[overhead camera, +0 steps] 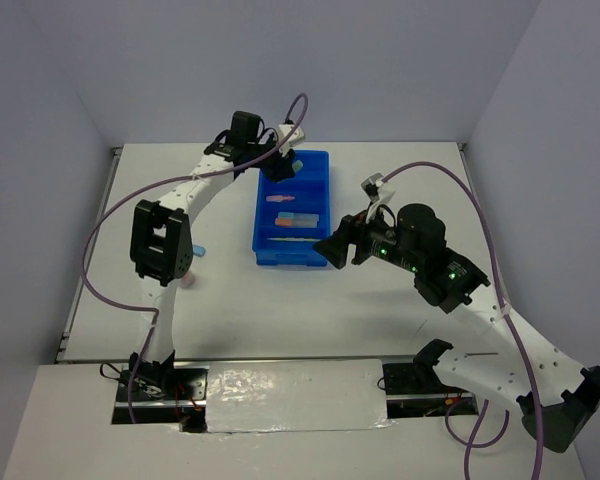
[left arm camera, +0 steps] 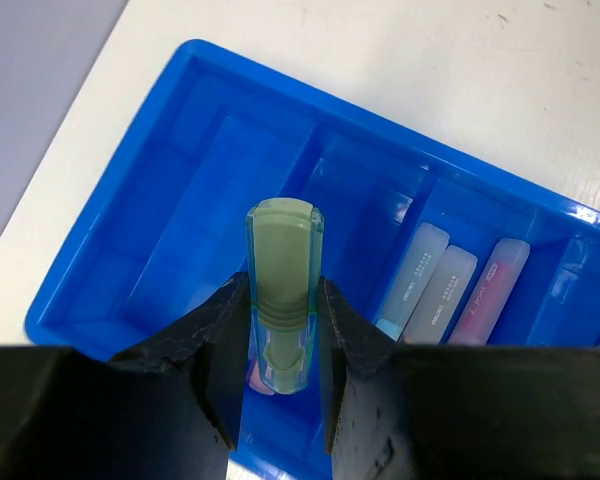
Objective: Sort the stationery into containers
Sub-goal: Place the stationery in the storage box.
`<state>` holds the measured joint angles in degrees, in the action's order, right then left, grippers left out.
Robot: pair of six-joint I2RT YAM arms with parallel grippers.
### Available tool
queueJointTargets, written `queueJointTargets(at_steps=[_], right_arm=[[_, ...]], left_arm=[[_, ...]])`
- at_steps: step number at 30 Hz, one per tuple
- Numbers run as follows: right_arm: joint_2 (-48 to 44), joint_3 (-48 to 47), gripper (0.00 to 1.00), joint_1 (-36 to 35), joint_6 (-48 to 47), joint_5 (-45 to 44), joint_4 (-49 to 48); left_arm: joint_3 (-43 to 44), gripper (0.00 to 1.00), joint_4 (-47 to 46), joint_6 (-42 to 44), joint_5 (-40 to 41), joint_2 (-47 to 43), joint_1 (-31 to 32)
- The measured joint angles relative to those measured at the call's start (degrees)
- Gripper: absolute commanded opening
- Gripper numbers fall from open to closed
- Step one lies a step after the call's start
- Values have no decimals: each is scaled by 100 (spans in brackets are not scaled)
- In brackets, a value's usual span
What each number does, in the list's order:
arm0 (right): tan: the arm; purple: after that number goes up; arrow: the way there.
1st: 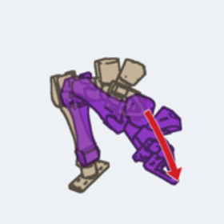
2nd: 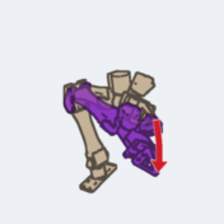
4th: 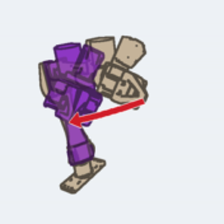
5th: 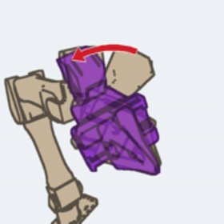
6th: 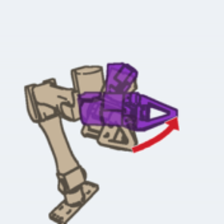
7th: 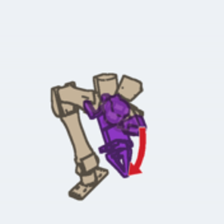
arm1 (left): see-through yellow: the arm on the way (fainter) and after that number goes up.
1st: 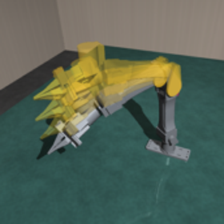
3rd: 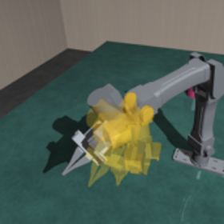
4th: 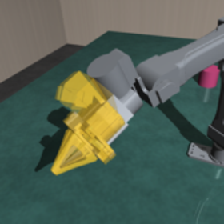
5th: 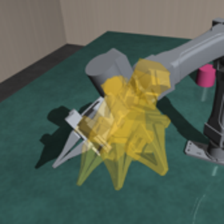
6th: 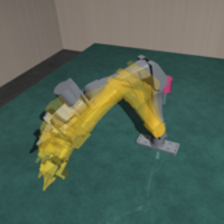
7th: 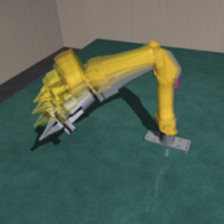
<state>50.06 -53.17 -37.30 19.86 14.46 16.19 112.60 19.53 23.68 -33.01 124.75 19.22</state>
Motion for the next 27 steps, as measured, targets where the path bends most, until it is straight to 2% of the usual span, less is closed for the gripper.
queueJointTargets(at_steps=[4,6,10,12,16,19,23,27], right_arm=[[46,0,78,0,-2,15,17],[44,0,78,0,-4,39,17],[46,0,78,0,-2,85,17],[46,0,78,0,-2,111,15],[46,2,78,0,0,149,15],[52,2,78,0,-2,160,13],[55,2,78,0,-2,173,13],[52,44,78,0,9,190,-33]], left_arm=[[-2,40,-20,186,114,149,142],[0,42,-37,195,173,243,205],[0,57,-31,203,289,400,240],[0,61,-48,199,332,411,229],[0,80,-188,184,490,411,219],[-31,86,-350,90,605,391,208],[-529,99,-813,-350,872,-55,208],[-1049,99,-1220,-1532,2103,-1067,214]])
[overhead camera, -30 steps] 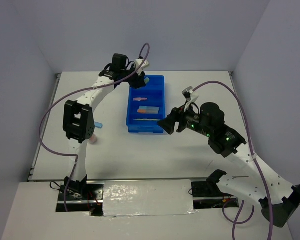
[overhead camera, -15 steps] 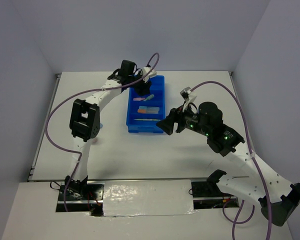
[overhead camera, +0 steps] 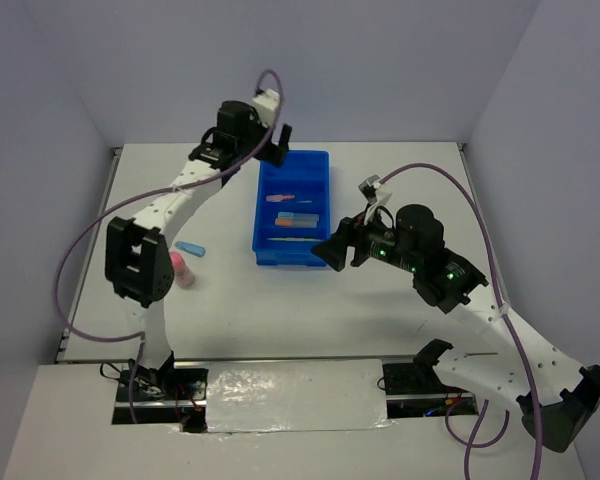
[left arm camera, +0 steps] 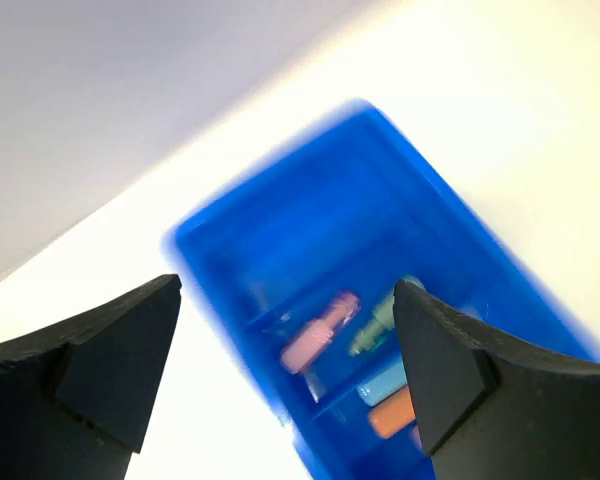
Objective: Sort the stationery into containers
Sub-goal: Place the stationery in the storage box, then pick up the stationery from the center of the board.
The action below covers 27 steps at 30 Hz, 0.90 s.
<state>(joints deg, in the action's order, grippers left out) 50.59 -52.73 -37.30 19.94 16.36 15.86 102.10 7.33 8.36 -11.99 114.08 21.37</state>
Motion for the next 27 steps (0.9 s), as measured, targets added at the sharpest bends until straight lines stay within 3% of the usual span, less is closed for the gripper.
queueJointTargets(at_steps=[6,10,15,21,27], right_arm=[[66,76,78,0,83,111,-90],[46,111,78,0,127,114,-94],[11,181,78,0,168,57,-81],[17,284,78,0,214,55,-81],[17,299,78,0,225,24,-76]], left_arm=[[323,99,1062,-3383,3292,-1338,-295],[-254,99,2155,-5287,4400,-2013,-741],[-1613,99,3077,-6564,4409,-2116,-1276],[-1703,99,4183,-7313,4249,-1298,-1320],[-1985,98,4229,-7604,4017,-1252,-1309]])
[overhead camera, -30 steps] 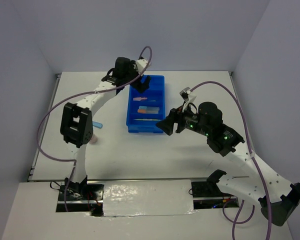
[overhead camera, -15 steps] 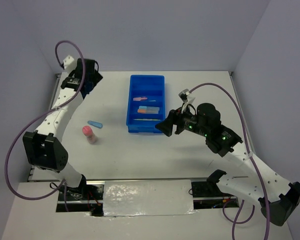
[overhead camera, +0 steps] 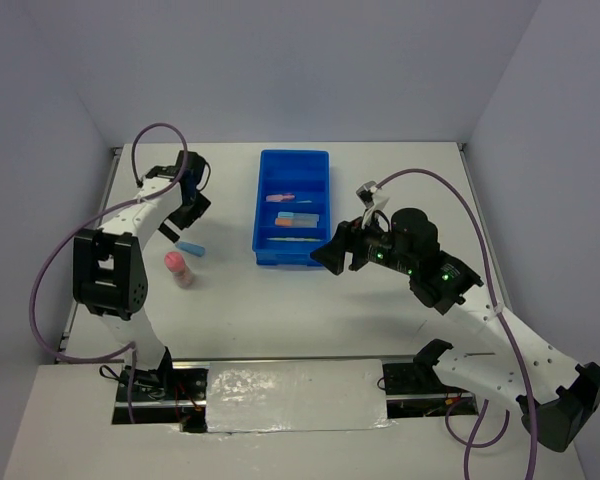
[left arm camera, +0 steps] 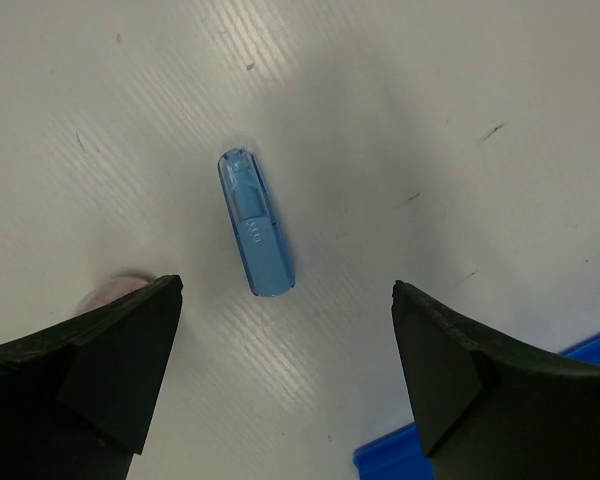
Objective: Sort the stationery into containers
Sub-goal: Pick up the stationery from the center of the board.
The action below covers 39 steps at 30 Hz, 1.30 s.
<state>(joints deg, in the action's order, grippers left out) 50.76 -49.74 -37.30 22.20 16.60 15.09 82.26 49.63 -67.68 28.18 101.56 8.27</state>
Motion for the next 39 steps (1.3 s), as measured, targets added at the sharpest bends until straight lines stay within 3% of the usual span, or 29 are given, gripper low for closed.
queueJointTargets(at_steps=[17,19,26,28,34,39], right_arm=[[44,35,78,0,-15,-28,4],[52,35,78,0,-15,-24,4],[149,35,78,-2,-20,37,0],[164,35,78,-2,-20,50,2],[199,35,79,-2,-22,109,-4],[201,35,79,-2,-68,160,-4]], left_arm=[[-450,80,-612,17,-251,544,-13],[-573,66,-723,20,-273,564,-24],[-789,51,-1078,151,-472,828,-85],[-796,42,-1145,153,-516,831,-98],[-824,0,-1322,352,-605,817,-111],[-911,0,-1696,953,-817,715,-109]])
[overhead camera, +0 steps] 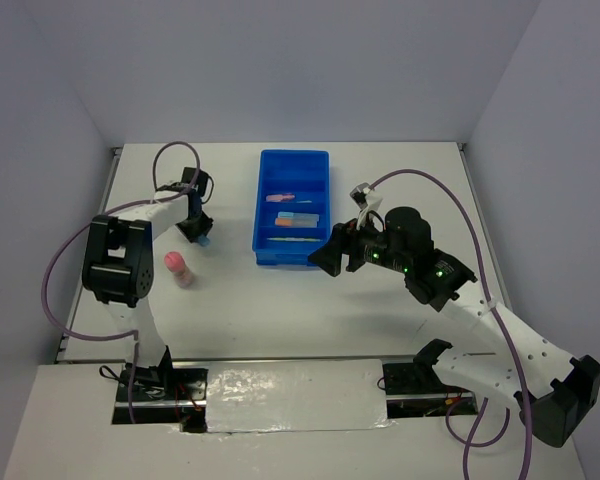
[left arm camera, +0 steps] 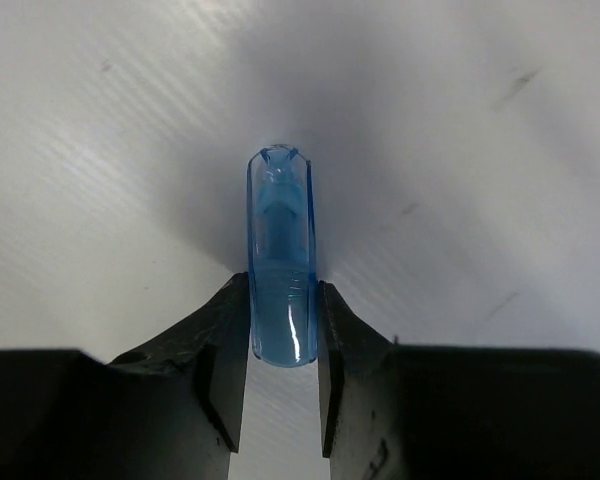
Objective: Sort the stationery into containers
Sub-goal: Pick up the stationery from the center of the board, then place the stationery in the storage box.
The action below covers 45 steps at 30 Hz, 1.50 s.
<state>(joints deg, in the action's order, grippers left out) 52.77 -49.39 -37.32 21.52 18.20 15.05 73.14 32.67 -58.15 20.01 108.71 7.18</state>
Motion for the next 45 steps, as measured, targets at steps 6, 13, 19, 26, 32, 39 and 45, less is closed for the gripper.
queueJointTargets(at_steps=[6,13,19,26,32,39,45], right_arm=[[-24,0,79,2,-50,-39,0],[-59,0,79,2,-114,-44,2],[-160,0,79,2,-192,-42,24],[-348,0,79,2,-378,-140,131],[-358,-2,79,2,-514,-216,280],[-358,-2,79,2,-651,-313,345],[-352,-2,79,2,-728,-341,350]], left_arm=[[-240,9,-1344,1397,-728,-946,109],[1123,7,-3016,3792,-2833,-994,393],[3248,3,-2485,6367,-3814,372,1060],[3707,14,-1703,8172,-3803,1187,1602],[3550,18,-1808,8843,-3357,1517,1779],[3434,25,-1904,8985,-3220,1886,1880],[3088,60,-2133,9018,-3115,1884,1875]])
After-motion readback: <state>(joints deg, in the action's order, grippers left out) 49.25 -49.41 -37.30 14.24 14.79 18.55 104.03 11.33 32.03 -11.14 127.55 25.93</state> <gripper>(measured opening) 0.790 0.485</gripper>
